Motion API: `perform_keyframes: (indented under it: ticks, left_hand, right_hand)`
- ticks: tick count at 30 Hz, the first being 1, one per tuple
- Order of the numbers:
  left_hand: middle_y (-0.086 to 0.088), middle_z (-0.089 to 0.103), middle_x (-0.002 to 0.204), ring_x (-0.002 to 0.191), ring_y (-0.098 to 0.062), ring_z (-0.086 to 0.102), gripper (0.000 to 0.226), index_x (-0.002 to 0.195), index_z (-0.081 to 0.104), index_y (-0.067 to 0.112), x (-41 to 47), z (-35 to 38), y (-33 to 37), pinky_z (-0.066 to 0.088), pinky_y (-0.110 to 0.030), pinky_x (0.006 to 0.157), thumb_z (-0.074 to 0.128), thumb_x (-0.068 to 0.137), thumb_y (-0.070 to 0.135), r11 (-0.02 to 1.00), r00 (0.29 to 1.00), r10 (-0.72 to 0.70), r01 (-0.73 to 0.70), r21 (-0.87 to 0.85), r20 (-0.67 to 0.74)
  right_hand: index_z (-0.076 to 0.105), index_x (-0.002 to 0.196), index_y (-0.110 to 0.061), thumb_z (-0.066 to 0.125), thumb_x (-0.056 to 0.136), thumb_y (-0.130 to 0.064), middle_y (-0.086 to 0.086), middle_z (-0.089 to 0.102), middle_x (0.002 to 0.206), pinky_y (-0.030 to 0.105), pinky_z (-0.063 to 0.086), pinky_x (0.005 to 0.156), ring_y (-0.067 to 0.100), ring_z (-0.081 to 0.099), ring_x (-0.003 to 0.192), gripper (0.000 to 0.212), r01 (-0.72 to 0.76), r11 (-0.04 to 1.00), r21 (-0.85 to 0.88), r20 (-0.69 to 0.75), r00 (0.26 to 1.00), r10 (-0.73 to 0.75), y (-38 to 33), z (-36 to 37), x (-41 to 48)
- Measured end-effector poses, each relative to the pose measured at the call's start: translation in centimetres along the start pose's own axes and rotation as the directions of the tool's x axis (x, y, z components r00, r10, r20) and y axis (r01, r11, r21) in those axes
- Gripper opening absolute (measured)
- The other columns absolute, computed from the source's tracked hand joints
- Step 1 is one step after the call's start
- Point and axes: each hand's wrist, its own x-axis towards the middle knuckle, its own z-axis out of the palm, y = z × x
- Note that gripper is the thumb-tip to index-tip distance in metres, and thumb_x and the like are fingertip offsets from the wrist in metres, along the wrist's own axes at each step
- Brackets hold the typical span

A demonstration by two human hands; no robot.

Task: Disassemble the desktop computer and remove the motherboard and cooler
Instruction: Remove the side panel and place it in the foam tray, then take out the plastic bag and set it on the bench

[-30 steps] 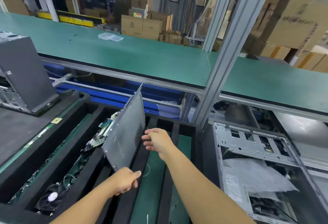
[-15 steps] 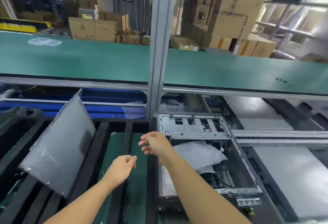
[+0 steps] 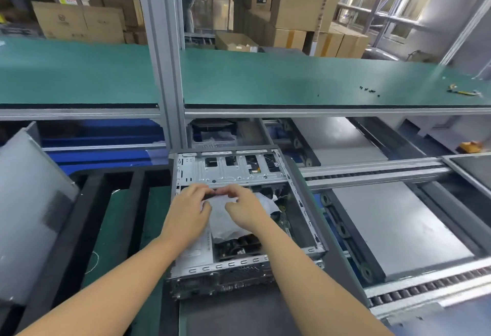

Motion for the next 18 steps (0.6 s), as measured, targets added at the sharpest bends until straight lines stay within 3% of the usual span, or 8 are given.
perform_keyframes:
  ticks: [2,4,6,8,14,16,18]
  left_hand:
    - [0.007,0.054,0.131,0.120,-0.013,0.050,0.032,0.125,0.061,0.019,0.2,1.5,0.9,0.039,-0.035,0.106,0.053,0.094,0.015,1.000,0.999,-0.003,0.002,0.013,0.040]
    - [0.004,0.050,0.141,0.128,-0.014,0.046,0.036,0.131,0.057,0.016,0.0,2.6,1.3,0.034,-0.034,0.111,0.050,0.096,0.016,0.998,0.998,-0.036,0.033,0.052,0.053]
    - [0.003,0.044,0.148,0.134,-0.015,0.042,0.040,0.137,0.053,0.015,-0.6,3.1,1.0,0.031,-0.033,0.113,0.045,0.098,0.016,0.991,0.992,-0.109,0.104,0.080,0.065]
    - [0.003,0.041,0.152,0.136,-0.015,0.040,0.041,0.140,0.050,0.015,-1.4,3.3,0.6,0.031,-0.033,0.114,0.040,0.101,0.018,0.982,0.983,-0.176,0.170,0.083,0.062]
    - [0.005,0.043,0.151,0.138,-0.011,0.039,0.041,0.141,0.050,0.015,-1.8,3.6,0.7,0.025,-0.026,0.115,0.037,0.103,0.020,0.989,0.993,-0.091,0.081,0.124,0.072]
    - [0.006,0.044,0.150,0.136,-0.010,0.040,0.040,0.140,0.051,0.016,-1.7,3.5,0.6,0.029,-0.028,0.115,0.035,0.104,0.023,0.989,0.992,-0.118,0.114,0.096,0.045]
    - [0.005,0.045,0.148,0.135,-0.010,0.041,0.039,0.139,0.050,0.015,-1.6,3.5,0.6,0.031,-0.028,0.114,0.035,0.104,0.023,0.990,0.990,-0.137,0.136,0.046,0.030]
  right_hand:
    - [0.058,0.130,-0.032,0.054,0.080,-0.006,-0.013,0.051,0.141,0.034,0.031,0.109,0.015,0.039,0.133,0.057,0.110,0.966,-0.235,0.103,0.991,-0.088,1.6,-1.0,0.0]
    - [0.037,0.146,-0.039,0.064,0.078,-0.025,-0.010,0.024,0.161,0.049,0.012,0.119,0.019,0.015,0.148,0.074,0.202,0.838,-0.507,0.232,0.968,-0.093,3.1,-1.5,0.0]
    - [0.013,0.154,-0.041,0.068,0.078,-0.051,-0.007,0.001,0.166,0.054,0.000,0.119,0.022,0.000,0.152,0.094,0.264,0.657,-0.706,0.299,0.952,-0.061,4.6,-1.0,0.2]
    - [0.004,0.156,-0.039,0.066,0.080,-0.063,-0.002,-0.004,0.167,0.055,-0.002,0.120,0.029,-0.001,0.152,0.102,0.241,0.538,-0.808,0.272,0.962,-0.023,6.0,-0.2,0.6]
    - [0.025,0.152,-0.042,0.060,0.093,-0.039,0.000,0.028,0.161,0.047,0.028,0.111,0.029,0.036,0.140,0.069,0.211,0.376,-0.902,0.202,0.977,-0.063,8.2,0.0,1.9]
    - [0.035,0.148,-0.042,0.057,0.093,-0.030,-0.002,0.048,0.149,0.043,0.038,0.097,0.029,0.052,0.125,0.060,0.200,0.391,-0.898,0.163,0.979,-0.126,8.2,0.1,1.9]
    - [0.045,0.141,-0.043,0.055,0.091,-0.025,0.000,0.065,0.127,0.036,0.045,0.080,0.028,0.063,0.106,0.054,0.140,0.477,-0.868,0.083,0.987,-0.137,7.6,-0.5,2.0]
